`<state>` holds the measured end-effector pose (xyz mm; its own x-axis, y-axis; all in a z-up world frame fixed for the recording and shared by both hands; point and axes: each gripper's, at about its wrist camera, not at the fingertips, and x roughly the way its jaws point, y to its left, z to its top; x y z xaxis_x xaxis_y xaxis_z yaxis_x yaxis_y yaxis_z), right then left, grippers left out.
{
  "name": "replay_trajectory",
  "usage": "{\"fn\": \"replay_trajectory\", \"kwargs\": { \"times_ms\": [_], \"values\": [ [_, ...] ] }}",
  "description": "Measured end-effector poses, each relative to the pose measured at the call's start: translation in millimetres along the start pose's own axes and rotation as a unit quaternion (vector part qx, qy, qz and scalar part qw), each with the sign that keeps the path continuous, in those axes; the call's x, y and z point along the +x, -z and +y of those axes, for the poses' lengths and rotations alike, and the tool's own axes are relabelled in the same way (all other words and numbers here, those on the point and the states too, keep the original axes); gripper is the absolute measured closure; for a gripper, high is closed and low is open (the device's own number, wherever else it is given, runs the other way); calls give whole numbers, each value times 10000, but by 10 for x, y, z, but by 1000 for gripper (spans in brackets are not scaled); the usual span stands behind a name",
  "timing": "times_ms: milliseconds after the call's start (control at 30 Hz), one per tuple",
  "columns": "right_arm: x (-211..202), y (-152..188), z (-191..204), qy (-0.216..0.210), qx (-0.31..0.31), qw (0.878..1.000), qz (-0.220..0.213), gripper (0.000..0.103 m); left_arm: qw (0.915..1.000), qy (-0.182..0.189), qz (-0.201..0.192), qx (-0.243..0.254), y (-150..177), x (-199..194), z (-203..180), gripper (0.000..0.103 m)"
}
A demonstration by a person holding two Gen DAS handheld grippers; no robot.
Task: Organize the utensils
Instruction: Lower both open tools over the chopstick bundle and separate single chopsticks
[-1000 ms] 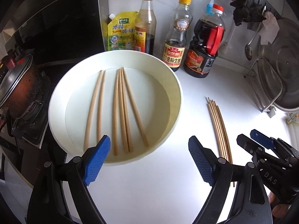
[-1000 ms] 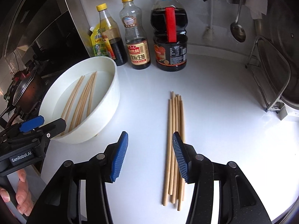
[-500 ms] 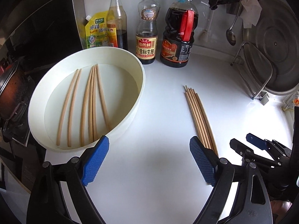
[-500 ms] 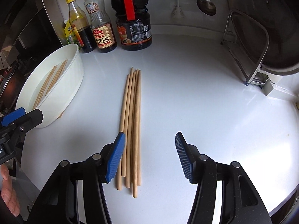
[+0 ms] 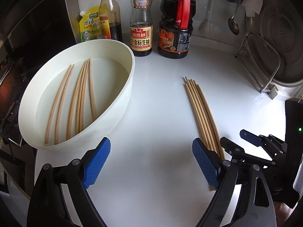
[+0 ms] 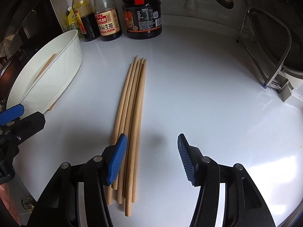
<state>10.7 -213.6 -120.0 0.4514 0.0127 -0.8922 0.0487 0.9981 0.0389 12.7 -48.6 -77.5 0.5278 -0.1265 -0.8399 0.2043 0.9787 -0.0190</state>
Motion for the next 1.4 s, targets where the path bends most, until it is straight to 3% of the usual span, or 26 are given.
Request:
{"fn": "replay_trajectory", "kwargs": {
  "times_ms": [800,1400],
  "values": [
    [80,-36,-269,40,-44,10000,29,49,9999,49,138,-15,-18,298,-263,17],
    [138,-81,-201,140,-403,9991,7,49,9996,-18,282,54,3,482,-389,16]
  ]
}}
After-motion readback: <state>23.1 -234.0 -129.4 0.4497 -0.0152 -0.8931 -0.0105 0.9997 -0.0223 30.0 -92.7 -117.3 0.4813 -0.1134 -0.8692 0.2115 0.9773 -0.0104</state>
